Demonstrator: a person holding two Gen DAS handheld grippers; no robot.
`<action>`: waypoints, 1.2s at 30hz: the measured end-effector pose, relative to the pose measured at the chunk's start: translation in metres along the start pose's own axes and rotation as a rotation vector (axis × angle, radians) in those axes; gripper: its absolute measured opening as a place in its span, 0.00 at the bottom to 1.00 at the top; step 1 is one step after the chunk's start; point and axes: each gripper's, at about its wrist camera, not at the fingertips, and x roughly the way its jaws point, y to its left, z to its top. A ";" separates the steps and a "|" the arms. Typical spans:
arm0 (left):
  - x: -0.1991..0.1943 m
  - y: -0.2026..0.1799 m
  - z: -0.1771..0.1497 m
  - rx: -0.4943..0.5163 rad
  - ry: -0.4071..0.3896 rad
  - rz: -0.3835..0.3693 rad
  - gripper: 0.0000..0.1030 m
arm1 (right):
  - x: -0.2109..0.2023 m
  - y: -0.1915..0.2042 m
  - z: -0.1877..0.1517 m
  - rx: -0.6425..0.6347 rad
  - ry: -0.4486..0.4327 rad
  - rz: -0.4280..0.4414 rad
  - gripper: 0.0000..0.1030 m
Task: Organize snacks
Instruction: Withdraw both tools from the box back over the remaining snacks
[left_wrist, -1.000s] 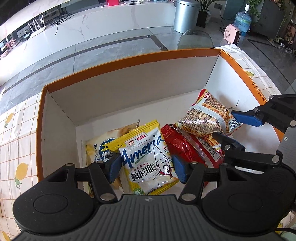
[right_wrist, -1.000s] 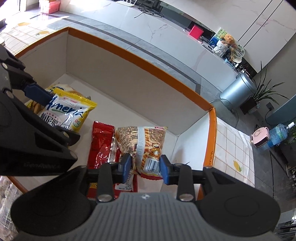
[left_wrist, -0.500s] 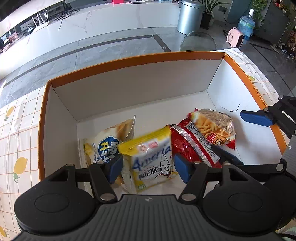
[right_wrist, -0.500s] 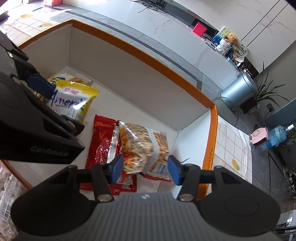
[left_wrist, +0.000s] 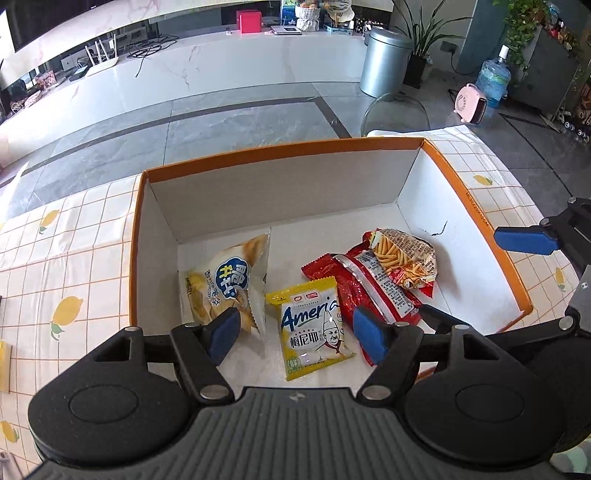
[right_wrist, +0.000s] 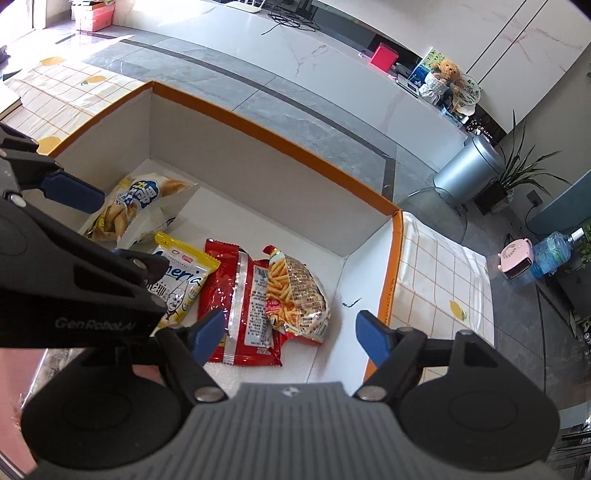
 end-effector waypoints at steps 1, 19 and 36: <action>-0.006 -0.001 -0.002 0.003 -0.009 0.001 0.80 | -0.005 -0.001 -0.001 0.010 0.001 0.002 0.73; -0.112 -0.015 -0.082 0.019 -0.227 -0.013 0.83 | -0.091 0.010 -0.106 0.333 -0.192 0.096 0.75; -0.107 -0.001 -0.177 -0.110 -0.204 -0.047 0.85 | -0.110 0.053 -0.210 0.496 -0.242 0.121 0.79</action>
